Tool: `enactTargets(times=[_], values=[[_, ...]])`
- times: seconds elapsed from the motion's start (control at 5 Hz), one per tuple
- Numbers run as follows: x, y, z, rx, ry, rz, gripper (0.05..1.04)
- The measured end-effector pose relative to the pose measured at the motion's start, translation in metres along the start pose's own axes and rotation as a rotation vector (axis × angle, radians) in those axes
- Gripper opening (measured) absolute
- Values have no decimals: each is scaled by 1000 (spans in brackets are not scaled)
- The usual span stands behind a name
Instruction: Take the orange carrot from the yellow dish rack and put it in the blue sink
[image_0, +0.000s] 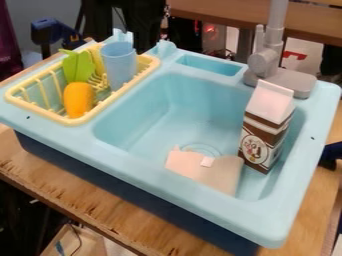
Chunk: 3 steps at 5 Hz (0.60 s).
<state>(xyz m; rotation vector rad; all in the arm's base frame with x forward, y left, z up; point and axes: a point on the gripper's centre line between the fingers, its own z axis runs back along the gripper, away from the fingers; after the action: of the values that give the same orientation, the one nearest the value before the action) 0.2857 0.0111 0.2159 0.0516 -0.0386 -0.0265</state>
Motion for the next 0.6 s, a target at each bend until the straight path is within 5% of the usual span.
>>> enactTargets(times=[0.4, 0.6], values=[[-3, 10, -11, 24, 37, 59, 1008], [-11, 33, -6, 65, 10, 157, 1008]])
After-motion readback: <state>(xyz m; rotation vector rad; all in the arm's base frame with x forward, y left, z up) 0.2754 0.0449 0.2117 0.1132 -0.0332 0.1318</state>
